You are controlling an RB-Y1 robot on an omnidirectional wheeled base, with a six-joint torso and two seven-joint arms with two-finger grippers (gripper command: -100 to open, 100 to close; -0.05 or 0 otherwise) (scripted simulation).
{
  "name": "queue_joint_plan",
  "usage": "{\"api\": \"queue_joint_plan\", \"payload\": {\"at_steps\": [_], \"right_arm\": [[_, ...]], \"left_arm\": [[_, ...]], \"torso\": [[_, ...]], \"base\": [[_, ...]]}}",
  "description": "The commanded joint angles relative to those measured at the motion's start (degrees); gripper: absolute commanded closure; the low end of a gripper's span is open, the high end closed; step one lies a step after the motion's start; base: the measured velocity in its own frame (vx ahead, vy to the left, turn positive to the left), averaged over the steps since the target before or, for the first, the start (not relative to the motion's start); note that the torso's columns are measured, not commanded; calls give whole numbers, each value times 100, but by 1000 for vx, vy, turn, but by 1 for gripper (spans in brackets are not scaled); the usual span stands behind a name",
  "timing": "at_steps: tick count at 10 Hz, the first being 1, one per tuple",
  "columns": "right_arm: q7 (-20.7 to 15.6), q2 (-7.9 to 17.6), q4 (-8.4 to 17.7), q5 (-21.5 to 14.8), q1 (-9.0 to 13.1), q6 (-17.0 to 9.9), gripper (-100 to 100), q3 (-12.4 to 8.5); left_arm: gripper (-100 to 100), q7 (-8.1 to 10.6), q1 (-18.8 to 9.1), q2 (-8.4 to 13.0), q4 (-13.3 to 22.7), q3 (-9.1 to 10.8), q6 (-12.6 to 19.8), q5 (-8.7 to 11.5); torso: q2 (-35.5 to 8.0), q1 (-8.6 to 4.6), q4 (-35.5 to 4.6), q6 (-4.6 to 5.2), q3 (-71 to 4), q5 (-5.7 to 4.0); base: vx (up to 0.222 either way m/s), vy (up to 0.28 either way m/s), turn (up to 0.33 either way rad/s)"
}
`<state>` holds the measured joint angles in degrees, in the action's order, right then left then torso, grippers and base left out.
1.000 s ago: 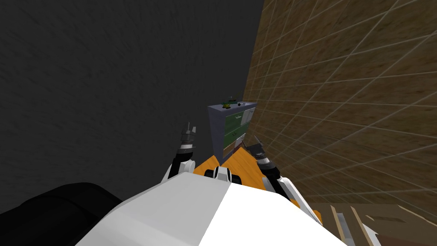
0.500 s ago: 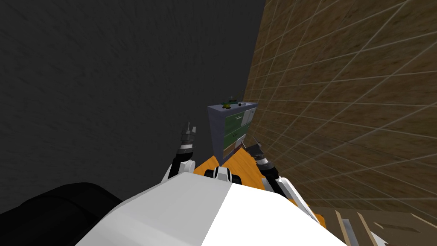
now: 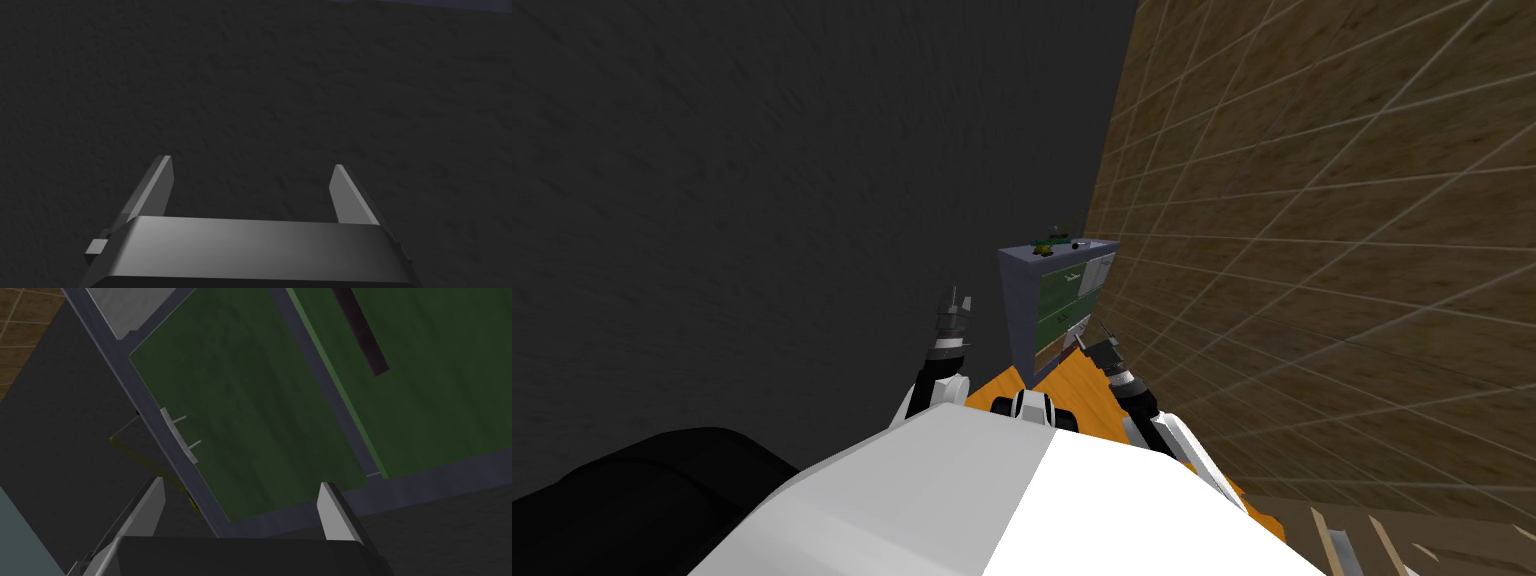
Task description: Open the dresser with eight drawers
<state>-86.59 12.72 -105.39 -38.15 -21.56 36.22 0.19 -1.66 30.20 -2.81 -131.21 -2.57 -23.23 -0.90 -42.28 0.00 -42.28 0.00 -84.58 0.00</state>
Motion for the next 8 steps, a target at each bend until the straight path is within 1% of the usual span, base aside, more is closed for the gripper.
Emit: {"api": "queue_joint_plan", "payload": {"at_steps": [1,2,3,5,6,7,8], "right_arm": [[-399,-46,178,-183,45,61,-100,29],[-552,-46,178,-183,45,61,-100,29],[-715,-88,346,-335,96,111,-100,46],[-980,-88,346,-335,96,111,-100,46],[-1163,-136,510,-483,146,160,-100,63],[-1321,-136,510,-483,146,160,-100,63],[-1369,-136,510,-483,146,160,-100,63]], "left_arm": [[0,0,0,0,0,0,0,0],[0,0,0,0,0,0,0,0],[0,0,0,0,0,0,0,0],[0,0,0,0,0,0,0,0],[0,0,0,0,0,0,0,0],[0,0,0,0,0,0,0,0],[0,0,0,0,0,0,0,0]], "torso": [[-4,1,-1,0,3,0],[1,0,0,-1,0,0],[0,-2,0,0,0,0],[1,-2,0,0,-1,0],[-7,1,-2,0,4,0],[-3,2,-1,-1,3,0],[-2,0,-1,0,1,0]], "base": [[37,-9,37],[33,-14,24],[43,-15,41],[31,-16,12],[28,-12,29],[31,-14,32],[15,-8,2]]}}
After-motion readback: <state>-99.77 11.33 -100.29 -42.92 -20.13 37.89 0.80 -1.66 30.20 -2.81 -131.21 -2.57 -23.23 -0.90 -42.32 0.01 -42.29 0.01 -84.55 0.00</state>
